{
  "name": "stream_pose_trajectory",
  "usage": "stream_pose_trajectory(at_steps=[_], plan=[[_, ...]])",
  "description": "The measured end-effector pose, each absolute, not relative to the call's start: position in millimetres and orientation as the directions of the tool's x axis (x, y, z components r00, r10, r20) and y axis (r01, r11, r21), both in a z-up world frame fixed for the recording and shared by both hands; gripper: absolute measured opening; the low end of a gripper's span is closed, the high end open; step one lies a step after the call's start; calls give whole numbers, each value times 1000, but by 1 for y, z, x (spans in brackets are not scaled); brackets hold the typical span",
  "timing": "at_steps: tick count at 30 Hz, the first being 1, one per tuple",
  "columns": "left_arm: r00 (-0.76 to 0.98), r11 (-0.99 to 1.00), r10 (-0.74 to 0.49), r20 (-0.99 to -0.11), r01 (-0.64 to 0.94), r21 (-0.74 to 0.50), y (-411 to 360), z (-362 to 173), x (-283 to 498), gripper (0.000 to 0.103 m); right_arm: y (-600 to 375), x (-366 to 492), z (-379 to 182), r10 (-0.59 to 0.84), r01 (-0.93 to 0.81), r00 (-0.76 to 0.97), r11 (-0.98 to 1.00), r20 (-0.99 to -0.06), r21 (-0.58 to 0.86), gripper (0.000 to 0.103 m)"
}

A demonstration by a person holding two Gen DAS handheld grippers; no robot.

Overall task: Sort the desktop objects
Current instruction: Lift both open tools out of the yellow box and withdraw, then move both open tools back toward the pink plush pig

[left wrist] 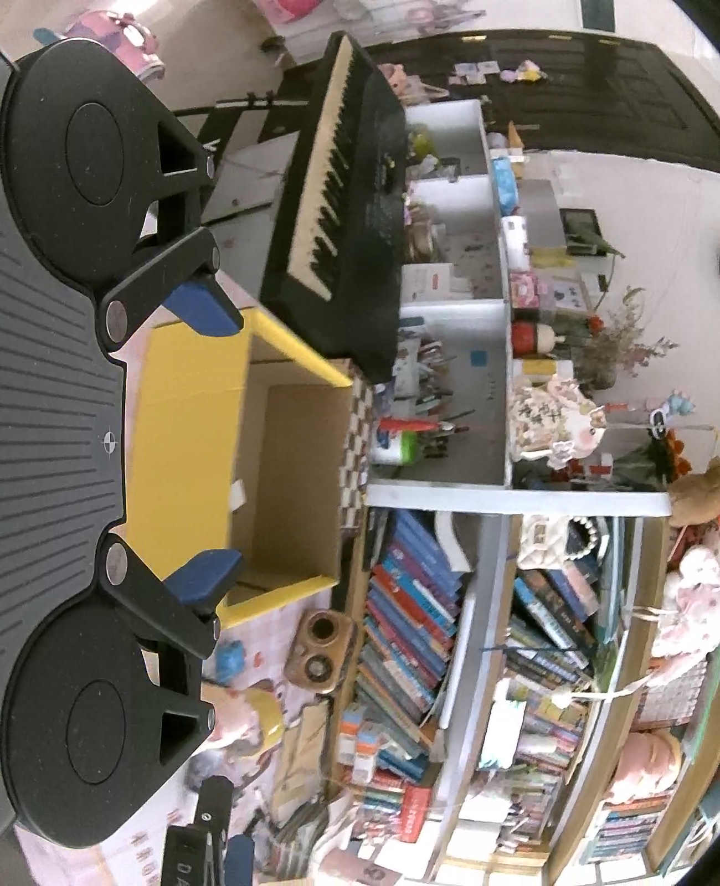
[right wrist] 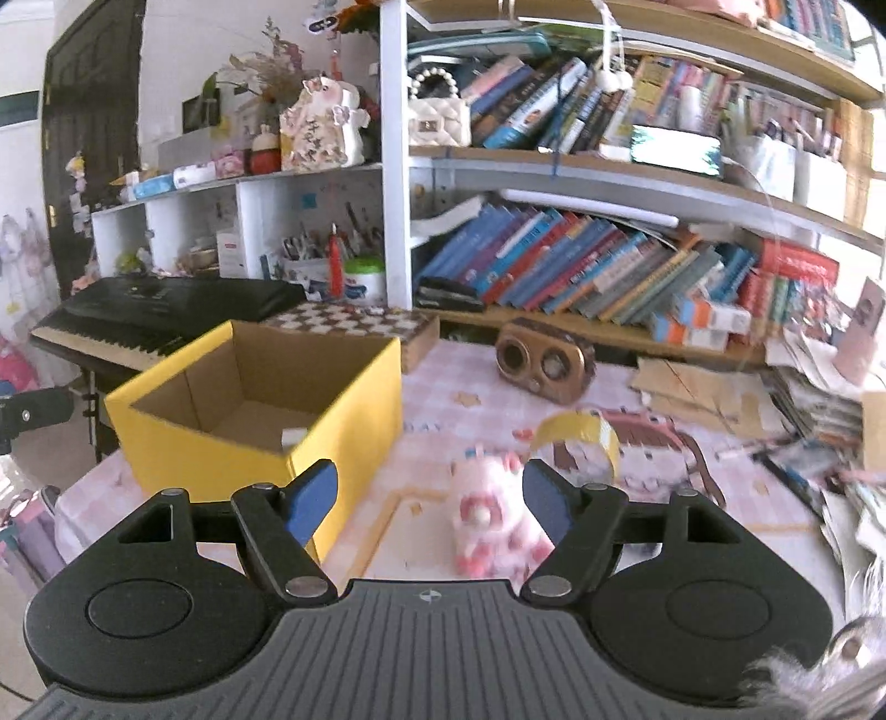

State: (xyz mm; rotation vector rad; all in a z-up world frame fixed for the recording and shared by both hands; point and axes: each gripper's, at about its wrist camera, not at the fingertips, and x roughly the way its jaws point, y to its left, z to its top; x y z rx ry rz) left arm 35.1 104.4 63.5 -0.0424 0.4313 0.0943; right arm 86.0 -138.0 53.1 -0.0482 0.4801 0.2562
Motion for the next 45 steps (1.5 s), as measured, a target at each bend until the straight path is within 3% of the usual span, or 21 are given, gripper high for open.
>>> stream_pose_trajectory(at_steps=[14, 21, 45], plan=[[861, 996, 48, -507, -77, -37, 86, 24, -13, 87, -130, 17, 9, 204, -206, 790, 976, -578, 63, 74], [841, 999, 31, -540, -48, -16, 76, 11, -22, 87, -125, 1, 4, 174, -214, 799, 977, -575, -1, 77], [779, 983, -166, -605, 180, -38, 22, -5, 0, 87, -156, -13, -11, 70, -97, 752, 995, -655, -5, 82]])
